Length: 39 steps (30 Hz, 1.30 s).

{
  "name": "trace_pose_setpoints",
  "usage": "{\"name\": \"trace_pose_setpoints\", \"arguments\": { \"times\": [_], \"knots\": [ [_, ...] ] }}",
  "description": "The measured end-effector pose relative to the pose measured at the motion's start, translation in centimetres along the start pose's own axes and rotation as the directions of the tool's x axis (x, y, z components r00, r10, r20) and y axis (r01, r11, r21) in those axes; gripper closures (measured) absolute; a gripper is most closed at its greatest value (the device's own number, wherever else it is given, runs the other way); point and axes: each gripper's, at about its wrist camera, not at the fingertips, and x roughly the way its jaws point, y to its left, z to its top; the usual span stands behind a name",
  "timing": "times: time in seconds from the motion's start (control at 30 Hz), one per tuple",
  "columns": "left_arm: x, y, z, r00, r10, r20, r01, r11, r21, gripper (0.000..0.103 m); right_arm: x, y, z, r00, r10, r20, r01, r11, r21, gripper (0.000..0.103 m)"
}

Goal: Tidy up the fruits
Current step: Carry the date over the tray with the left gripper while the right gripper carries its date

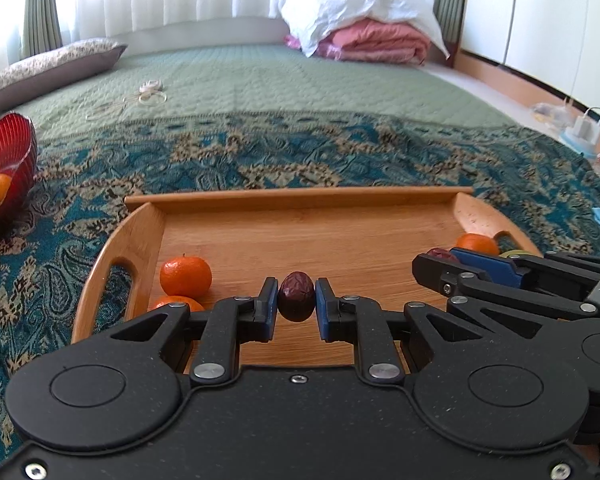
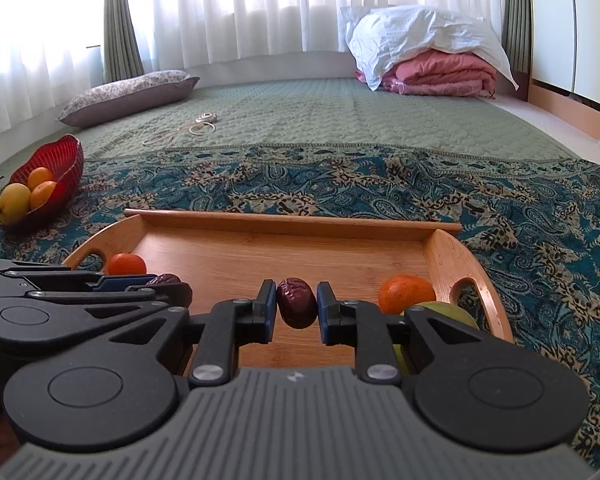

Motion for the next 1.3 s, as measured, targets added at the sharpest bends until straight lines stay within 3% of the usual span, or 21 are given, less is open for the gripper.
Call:
{"name": "trace_pose_setpoints", "arguments": {
  "times": [0.63,1.3],
  "knots": [
    [2.8,0.5,0.0,0.997,0.032,-0.073,-0.033,0.999,-0.018,0.084,2.5,-0.2,-0.1,0.996,-0.02,-0.087,0.02,1.0,-0.008,0.078],
    [3.2,1.0,-0.1,0.998,0.043,-0.055,-0.043,0.999,-0.014,0.084,3.4,0.3,-0.2,0.992,-0.012,-0.123,0.009,1.0,-0.029,0.078]
  ]
}}
